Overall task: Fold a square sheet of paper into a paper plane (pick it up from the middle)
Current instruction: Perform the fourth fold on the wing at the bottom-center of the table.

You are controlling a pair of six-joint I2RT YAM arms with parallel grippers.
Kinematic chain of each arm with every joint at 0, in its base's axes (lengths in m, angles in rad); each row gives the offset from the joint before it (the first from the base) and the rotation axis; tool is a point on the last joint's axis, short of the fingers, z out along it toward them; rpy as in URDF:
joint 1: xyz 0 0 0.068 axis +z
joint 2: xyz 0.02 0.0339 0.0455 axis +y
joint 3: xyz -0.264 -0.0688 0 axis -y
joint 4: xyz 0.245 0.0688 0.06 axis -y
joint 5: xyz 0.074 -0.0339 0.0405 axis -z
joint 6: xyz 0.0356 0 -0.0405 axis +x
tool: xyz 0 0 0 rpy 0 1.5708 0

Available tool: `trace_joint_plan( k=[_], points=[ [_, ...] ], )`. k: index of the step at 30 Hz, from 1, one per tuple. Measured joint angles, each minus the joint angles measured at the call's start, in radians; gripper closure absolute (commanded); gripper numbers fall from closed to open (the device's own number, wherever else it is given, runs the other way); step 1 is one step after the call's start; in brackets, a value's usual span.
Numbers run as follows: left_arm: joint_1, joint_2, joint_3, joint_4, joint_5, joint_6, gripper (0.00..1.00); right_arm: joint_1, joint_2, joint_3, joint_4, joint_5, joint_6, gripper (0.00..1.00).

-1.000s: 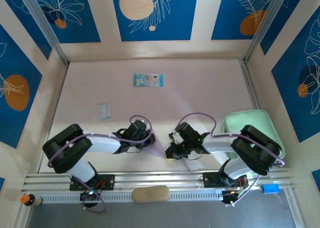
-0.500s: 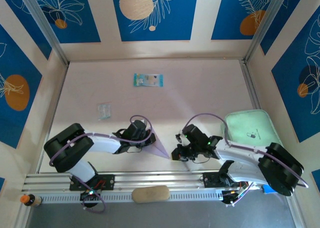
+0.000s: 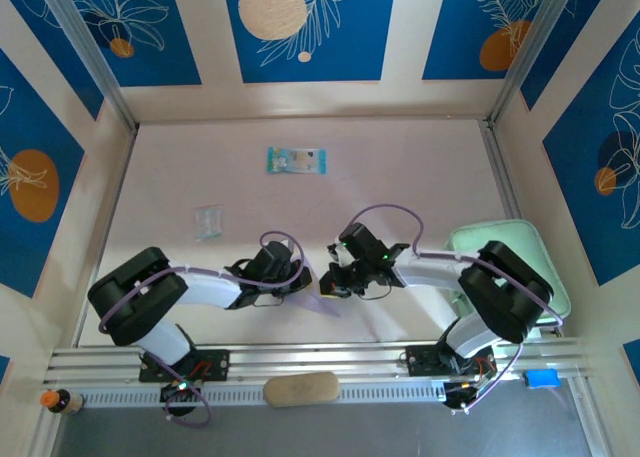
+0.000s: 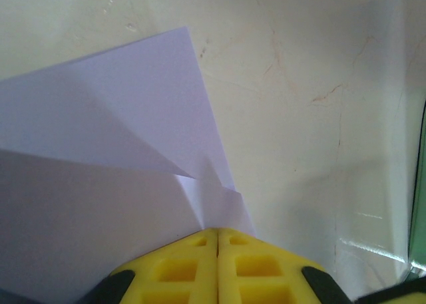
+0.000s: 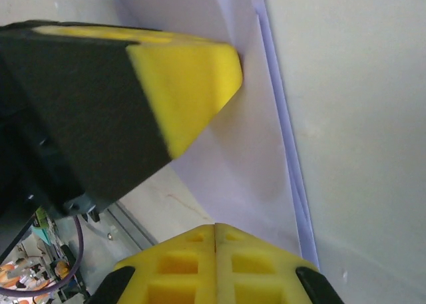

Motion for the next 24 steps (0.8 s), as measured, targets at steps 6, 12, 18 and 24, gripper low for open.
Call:
trace_joint_plan(
  k=[6,12,18,24],
  points=[
    [0.000,0.000,-0.003,0.006,0.000,0.001,0.93,0.005,0.103,0.003,0.036,-0.008,0.000,0.99],
    [0.002,-0.032,-0.003,-0.034,0.002,0.029,0.87,0.036,0.100,-0.035,0.116,-0.003,0.028,1.00],
    [0.003,-0.112,0.051,-0.165,0.002,0.074,0.86,0.059,0.083,-0.037,0.110,0.045,0.065,1.00],
    [0.002,-0.144,0.078,-0.183,0.005,0.076,0.91,0.041,0.012,-0.084,0.087,0.103,0.103,1.00]
  ],
)
